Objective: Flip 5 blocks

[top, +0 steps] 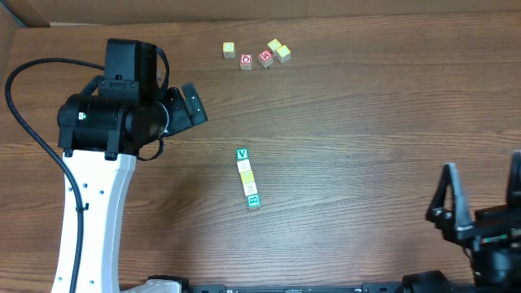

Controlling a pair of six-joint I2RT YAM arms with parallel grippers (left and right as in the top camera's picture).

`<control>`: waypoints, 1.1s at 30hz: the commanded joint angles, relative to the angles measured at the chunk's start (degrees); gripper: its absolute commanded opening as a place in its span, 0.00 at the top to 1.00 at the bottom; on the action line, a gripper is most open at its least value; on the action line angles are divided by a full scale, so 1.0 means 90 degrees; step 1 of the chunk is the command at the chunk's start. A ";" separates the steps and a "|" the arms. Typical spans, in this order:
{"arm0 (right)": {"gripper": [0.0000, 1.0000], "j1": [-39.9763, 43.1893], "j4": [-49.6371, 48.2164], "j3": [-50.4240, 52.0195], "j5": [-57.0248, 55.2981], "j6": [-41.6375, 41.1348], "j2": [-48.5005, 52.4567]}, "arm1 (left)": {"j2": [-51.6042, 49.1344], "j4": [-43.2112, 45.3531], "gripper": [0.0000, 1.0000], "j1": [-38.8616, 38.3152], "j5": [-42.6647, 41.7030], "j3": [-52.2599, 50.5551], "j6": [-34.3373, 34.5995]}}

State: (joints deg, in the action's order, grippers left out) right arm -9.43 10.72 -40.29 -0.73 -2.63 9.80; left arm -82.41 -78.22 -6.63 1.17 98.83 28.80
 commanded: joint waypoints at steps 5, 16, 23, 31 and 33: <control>0.00 -0.0022 -0.1484 0.1741 0.0544 0.0393 -0.0903 | -0.0010 0.0005 0.00 0.0032 0.0083 0.0061 0.0066; 0.00 -0.0017 -0.3031 0.3626 0.0554 0.0389 -0.1071 | -0.0010 0.0005 0.00 0.0032 0.0083 0.0061 0.0066; 0.00 -0.0017 -0.3286 0.4367 0.0549 0.0391 -0.1071 | -0.0010 0.0005 0.00 0.0032 0.0083 0.0061 0.0066; 0.00 -0.0017 -0.2329 0.4427 0.0549 0.0391 -0.1071 | -0.0010 0.0005 0.00 0.0032 0.0083 0.0061 0.0066; 0.00 -0.0017 -0.1838 0.4427 0.0551 0.0391 -0.1071 | -0.0010 0.0005 0.00 0.0032 0.0083 0.0061 0.0066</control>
State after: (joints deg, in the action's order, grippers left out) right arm -9.43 -8.10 -1.06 4.23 0.47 0.71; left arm -82.41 -78.19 -6.63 1.17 98.83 28.80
